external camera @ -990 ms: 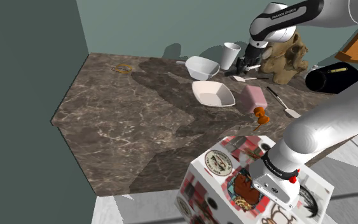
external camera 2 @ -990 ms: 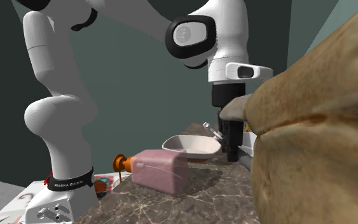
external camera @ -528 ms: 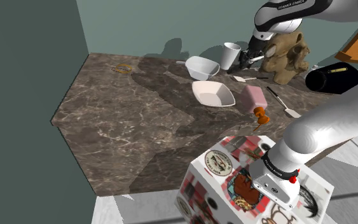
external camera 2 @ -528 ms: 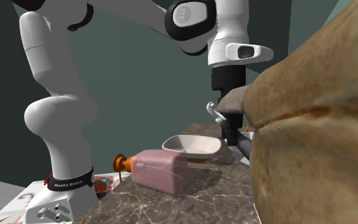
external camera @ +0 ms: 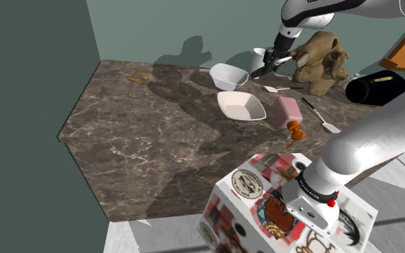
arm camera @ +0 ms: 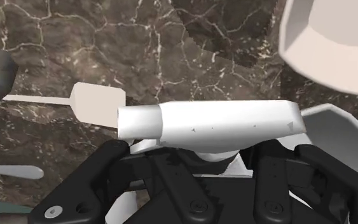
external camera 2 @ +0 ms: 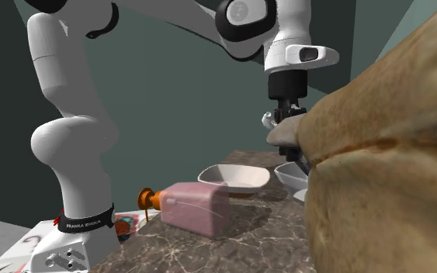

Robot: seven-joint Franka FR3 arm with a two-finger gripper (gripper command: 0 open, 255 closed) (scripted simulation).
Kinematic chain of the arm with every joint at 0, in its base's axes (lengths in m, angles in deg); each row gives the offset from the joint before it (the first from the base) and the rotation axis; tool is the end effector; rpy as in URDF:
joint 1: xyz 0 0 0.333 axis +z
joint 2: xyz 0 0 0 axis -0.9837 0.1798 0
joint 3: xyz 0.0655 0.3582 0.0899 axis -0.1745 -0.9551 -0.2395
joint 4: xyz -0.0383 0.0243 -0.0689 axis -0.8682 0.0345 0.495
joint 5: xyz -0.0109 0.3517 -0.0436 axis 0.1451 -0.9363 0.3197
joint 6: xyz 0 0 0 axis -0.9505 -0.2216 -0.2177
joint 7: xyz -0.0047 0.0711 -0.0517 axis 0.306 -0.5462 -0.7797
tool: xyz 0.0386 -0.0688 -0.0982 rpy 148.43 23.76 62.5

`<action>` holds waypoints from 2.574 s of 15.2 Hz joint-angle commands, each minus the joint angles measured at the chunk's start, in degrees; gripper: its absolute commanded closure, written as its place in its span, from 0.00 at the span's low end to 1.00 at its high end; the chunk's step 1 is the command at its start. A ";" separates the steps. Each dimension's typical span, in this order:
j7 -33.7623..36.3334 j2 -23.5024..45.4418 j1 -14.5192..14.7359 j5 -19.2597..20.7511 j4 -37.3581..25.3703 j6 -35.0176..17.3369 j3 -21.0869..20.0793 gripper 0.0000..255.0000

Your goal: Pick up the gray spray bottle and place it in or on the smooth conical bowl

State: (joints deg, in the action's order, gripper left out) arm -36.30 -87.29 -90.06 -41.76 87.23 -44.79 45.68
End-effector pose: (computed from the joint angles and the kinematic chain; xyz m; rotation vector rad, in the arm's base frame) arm 0.4047 -0.2055 0.5300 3.0937 -0.4691 0.0778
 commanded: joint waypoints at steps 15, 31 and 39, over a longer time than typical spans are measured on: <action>14.16 16.20 7.57 -3.05 -16.78 1.00 -8.01 1.00; 13.97 18.73 7.50 -3.41 -11.63 -6.67 -8.04 1.00; 13.97 18.73 7.50 -3.41 -11.62 -6.67 -8.04 0.00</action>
State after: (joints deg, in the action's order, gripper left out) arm -22.22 -68.49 -82.50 -45.16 75.56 -51.49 37.59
